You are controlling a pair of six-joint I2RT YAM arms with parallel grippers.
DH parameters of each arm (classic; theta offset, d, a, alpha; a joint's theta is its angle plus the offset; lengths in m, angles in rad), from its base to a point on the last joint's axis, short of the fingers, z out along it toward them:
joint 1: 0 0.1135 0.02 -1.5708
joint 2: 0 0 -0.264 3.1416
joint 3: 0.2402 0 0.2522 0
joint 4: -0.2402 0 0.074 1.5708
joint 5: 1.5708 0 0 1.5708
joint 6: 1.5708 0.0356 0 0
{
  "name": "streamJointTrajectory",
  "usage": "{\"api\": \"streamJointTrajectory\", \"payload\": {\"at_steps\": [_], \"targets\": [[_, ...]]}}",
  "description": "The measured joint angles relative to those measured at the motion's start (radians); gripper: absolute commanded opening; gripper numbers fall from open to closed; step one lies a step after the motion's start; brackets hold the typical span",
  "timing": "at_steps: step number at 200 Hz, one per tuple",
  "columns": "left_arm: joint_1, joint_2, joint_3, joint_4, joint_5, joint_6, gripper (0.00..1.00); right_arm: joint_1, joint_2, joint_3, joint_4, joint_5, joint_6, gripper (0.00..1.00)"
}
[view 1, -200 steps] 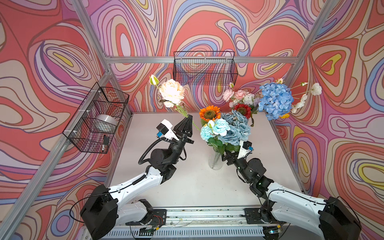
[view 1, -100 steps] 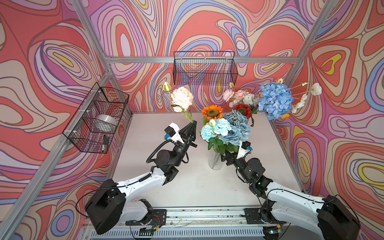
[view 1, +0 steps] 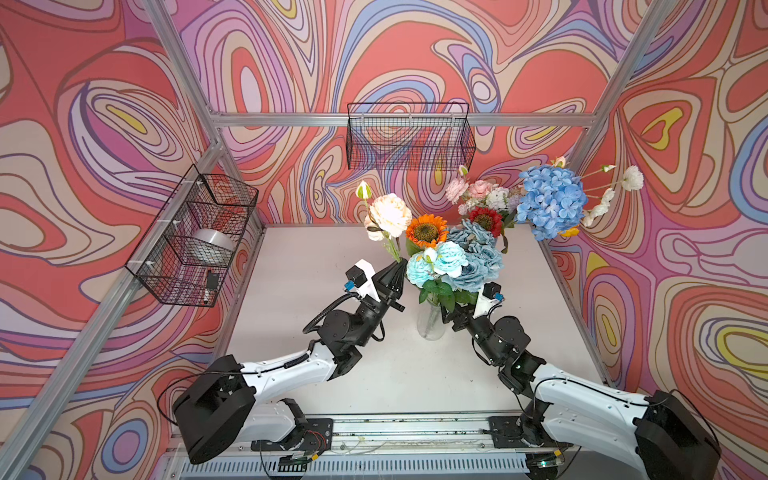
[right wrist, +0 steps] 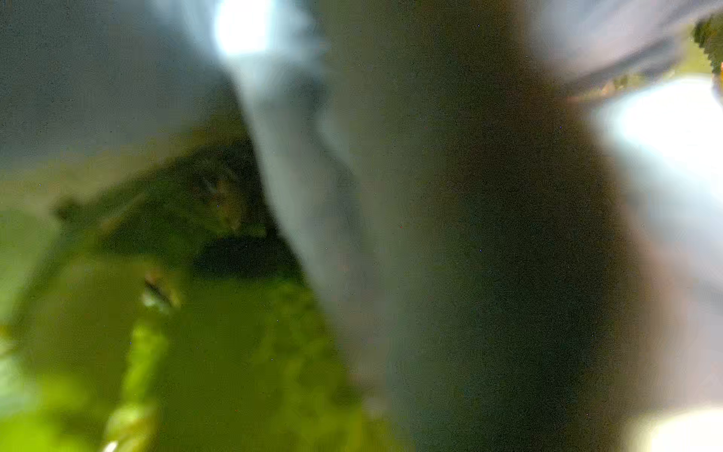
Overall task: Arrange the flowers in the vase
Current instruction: 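Lower the cream rose stem into the vase held by the right gripper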
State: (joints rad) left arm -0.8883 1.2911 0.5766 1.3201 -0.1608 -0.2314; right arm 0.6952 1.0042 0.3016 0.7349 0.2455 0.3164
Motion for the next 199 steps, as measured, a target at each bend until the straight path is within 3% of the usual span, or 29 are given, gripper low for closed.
{"api": "streamJointTrajectory", "payload": {"at_steps": [59,199], "targets": [[-0.07,0.018,-0.03,0.021,-0.05,0.027,0.0,0.0,0.0,0.0,0.006,-0.003,0.0,0.86],[-0.14,0.235,-0.048,0.096,-0.11,0.112,0.0,0.0,-0.004,0.003,-0.004,-0.042,0.0,0.87]]}}
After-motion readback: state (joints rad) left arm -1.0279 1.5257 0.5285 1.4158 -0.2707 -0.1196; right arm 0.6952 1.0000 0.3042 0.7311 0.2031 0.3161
